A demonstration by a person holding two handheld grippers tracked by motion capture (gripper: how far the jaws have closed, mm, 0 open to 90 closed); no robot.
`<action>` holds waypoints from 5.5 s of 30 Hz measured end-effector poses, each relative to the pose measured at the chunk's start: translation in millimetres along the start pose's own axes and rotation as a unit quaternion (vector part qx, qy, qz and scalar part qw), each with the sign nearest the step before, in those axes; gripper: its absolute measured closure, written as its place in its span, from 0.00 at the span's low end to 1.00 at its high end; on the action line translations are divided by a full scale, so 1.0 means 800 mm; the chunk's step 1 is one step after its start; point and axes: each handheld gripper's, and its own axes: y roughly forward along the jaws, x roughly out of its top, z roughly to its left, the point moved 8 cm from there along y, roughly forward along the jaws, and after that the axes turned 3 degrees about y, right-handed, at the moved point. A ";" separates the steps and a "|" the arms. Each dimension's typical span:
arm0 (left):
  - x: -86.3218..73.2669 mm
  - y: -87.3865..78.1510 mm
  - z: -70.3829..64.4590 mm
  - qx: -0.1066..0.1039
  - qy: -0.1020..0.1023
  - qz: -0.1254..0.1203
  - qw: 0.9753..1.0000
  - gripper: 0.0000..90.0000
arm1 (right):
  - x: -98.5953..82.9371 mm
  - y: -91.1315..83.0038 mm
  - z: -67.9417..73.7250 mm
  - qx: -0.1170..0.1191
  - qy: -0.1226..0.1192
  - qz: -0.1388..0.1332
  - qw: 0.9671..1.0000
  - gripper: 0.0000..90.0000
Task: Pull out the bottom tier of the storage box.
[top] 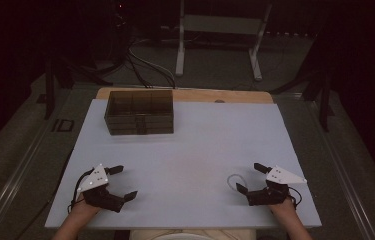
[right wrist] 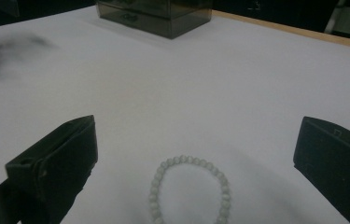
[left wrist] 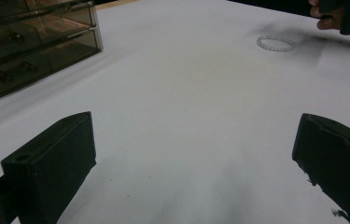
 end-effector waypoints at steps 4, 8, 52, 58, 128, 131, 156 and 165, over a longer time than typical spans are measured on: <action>0.000 0.000 0.001 0.002 -0.002 0.001 1.000 0.01 | -0.002 0.000 0.001 0.001 -0.001 0.006 1.000 0.00; -0.001 0.002 0.000 0.000 -0.002 0.006 1.000 0.01 | -0.002 -0.001 0.000 0.001 -0.002 0.003 1.000 0.00; 0.072 -0.001 0.009 0.004 0.096 0.019 0.995 0.01 | 0.012 -0.006 0.012 0.019 -0.005 -0.034 0.999 0.00; 0.082 -0.001 0.019 0.015 0.114 0.028 0.993 0.01 | 0.012 -0.006 0.012 0.020 -0.004 -0.035 0.999 0.00; 0.059 0.099 0.122 0.234 0.363 0.317 0.844 0.02 | 0.012 -0.006 0.010 0.027 0.001 -0.034 0.999 0.00; 0.055 0.103 0.123 0.245 0.379 0.325 0.831 0.04 | 0.013 -0.007 0.010 0.027 0.002 -0.036 0.999 0.00; 0.022 0.135 0.141 0.311 0.505 0.373 0.713 0.41 | 0.012 -0.007 0.012 0.028 -0.003 -0.033 0.999 0.00; 0.014 0.144 0.151 0.322 0.507 0.393 0.697 0.61 | 0.012 -0.008 0.012 0.028 -0.001 -0.034 0.999 0.00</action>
